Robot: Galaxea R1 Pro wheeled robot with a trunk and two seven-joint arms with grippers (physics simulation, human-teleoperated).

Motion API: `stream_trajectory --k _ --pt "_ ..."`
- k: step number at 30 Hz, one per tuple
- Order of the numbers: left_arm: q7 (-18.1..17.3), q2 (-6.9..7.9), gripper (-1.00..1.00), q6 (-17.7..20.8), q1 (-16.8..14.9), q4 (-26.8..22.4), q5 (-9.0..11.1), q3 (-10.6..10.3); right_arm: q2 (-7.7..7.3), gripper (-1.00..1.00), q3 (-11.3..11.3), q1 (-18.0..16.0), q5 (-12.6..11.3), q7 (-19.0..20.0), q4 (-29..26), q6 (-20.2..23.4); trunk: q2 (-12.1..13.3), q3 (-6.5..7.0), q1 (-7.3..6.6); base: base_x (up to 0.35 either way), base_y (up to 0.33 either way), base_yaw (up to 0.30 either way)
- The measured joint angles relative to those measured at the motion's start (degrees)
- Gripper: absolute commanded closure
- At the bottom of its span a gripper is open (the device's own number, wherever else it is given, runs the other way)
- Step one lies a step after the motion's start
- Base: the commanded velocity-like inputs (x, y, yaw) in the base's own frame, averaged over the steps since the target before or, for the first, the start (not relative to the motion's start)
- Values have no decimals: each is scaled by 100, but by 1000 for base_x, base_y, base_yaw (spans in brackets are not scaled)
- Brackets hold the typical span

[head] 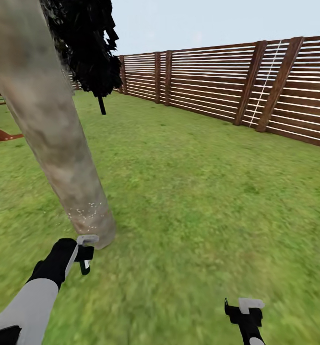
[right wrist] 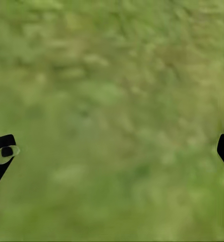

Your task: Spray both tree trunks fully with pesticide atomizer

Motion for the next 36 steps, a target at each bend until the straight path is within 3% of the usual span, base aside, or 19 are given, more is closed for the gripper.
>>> stream_trajectory --k 13,23,28,36 --pt "8 9 100 -1 0 -8 -4 24 15 -100 0 -2 0 -1 0 0 0 0 1 44 -274 9" --pt "68 44 100 -8 2 -9 -15 87 36 -100 0 -4 0 0 2 -1 0 0 1 138 -277 261" --pt "80 54 100 -24 2 -2 -17 233 36 -100 1 -4 0 0 2 -1 0 0 0 168 -256 278" --pt "81 29 100 -34 2 -2 -18 233 39 -100 1 -4 9 0 2 -1 0 0 1 190 -236 278"
